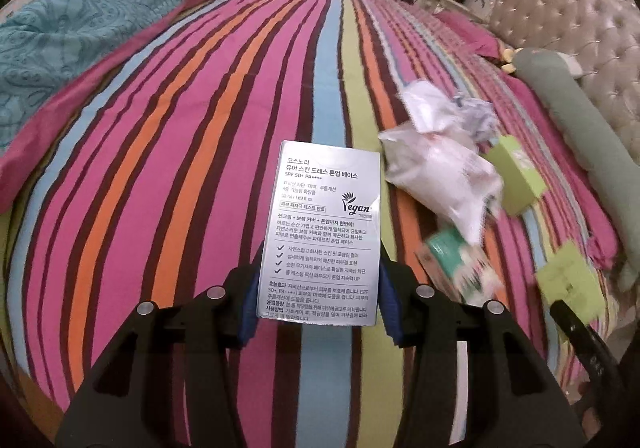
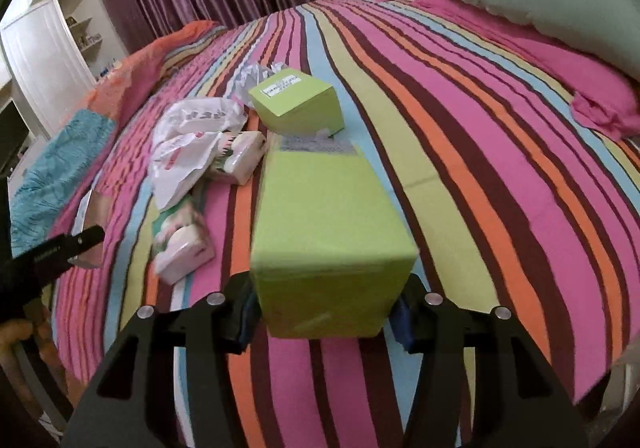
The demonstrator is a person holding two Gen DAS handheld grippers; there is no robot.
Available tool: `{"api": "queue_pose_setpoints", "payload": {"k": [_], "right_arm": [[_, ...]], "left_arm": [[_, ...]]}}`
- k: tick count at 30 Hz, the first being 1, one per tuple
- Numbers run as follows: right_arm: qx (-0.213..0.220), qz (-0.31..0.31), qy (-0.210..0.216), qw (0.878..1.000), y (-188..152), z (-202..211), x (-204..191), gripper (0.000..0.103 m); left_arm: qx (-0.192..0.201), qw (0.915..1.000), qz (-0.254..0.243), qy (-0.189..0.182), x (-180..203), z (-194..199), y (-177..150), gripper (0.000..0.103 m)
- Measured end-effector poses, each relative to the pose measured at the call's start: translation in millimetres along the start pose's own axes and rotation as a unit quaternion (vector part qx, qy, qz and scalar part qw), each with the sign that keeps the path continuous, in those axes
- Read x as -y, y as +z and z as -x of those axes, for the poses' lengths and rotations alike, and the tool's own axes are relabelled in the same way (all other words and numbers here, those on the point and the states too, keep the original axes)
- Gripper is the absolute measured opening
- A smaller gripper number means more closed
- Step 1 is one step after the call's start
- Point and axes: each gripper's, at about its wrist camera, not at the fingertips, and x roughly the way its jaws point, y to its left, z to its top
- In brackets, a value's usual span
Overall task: Collect trash
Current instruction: 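Carry the green box and white Vegan box over the wastebasket with both tools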
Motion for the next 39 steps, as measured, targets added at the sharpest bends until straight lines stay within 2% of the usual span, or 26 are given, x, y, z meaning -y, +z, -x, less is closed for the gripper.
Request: {"api": "queue_pose_setpoints", "payload": {"k": [4,12,20,24,34,39], "right_arm": [[0.010,-0.011,0.008,1.000,-6.4,19.1,2.4,0.048],[0.011,-0.033,0.039,0.999,-19.7,47.6,5.4,0.048],[0.007,-0.032,0.065,0.997,-60.6,92.2,5.6,0.048],[-0.004,-0.024,0.065,0.998,-87.0,105.9,1.8,0.048],[-0.059,-0.002,0.057,0.997,-140.2,105.7,-9.1,0.048],[-0.099,0.006,0.043,0.994,-162.1,88.5,-11.7,0.048]], "left_arm": [[0.015,0.9995,-0.029,0.000,7.4,27.1,-22.4,0.048],[0.022,0.9978,-0.053,-0.033,16.7,79.0,-81.3,0.048],[0.002,0.9954,-0.080,-0.053,21.8,115.3,-147.4,0.048],[-0.028,0.9939,-0.082,-0.069,23.3,117.6,-181.6,0.048],[-0.091,0.9892,-0.100,-0.057,28.0,100.9,-242.7,0.048],[-0.149,0.9833,-0.085,-0.062,21.1,79.2,-267.6,0.048]]}}
